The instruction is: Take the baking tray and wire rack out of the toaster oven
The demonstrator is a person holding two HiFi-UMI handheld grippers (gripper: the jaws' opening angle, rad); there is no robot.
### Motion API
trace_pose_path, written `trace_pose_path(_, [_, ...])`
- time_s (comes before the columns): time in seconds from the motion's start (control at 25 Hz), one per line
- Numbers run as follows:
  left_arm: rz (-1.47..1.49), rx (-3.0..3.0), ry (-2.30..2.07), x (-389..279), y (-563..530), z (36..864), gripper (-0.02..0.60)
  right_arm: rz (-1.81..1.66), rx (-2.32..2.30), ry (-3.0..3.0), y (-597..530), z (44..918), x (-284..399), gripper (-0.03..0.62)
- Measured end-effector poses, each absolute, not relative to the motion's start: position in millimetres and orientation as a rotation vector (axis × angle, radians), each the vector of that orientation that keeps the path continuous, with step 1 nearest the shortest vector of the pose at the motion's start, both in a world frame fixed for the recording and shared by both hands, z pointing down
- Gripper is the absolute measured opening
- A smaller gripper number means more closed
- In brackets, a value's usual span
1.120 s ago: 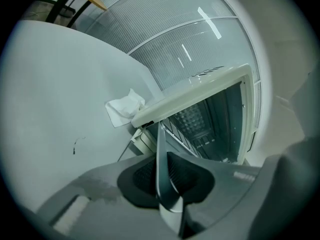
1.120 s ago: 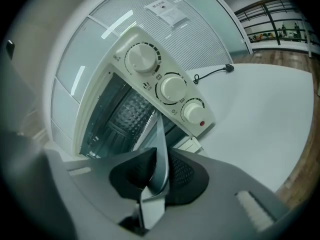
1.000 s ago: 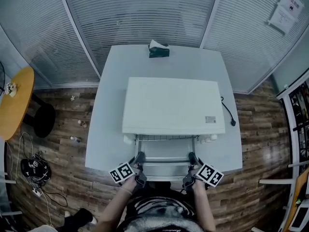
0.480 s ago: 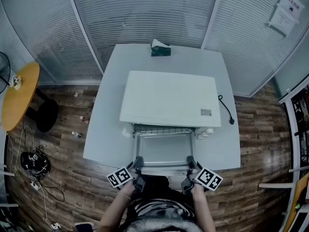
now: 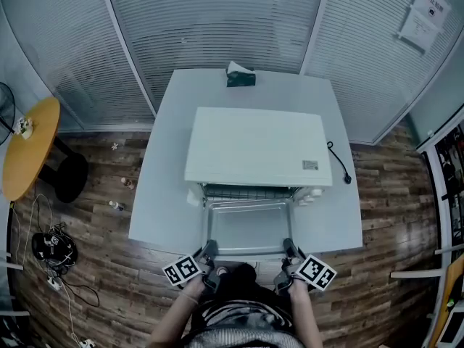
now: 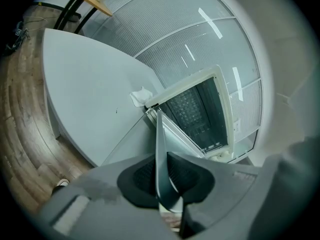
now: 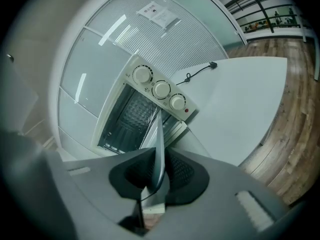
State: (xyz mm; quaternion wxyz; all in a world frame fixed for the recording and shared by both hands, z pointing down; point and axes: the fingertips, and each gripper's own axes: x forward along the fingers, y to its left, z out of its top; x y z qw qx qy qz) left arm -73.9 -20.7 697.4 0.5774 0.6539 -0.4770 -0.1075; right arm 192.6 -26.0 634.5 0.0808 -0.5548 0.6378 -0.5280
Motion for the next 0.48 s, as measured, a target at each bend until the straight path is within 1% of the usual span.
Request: trace_pose_path(0.48, [-0.203,1.577,-1.077,-86,7,687,0.037,-1.574,-1.702,1.847,21,633,181,0.054])
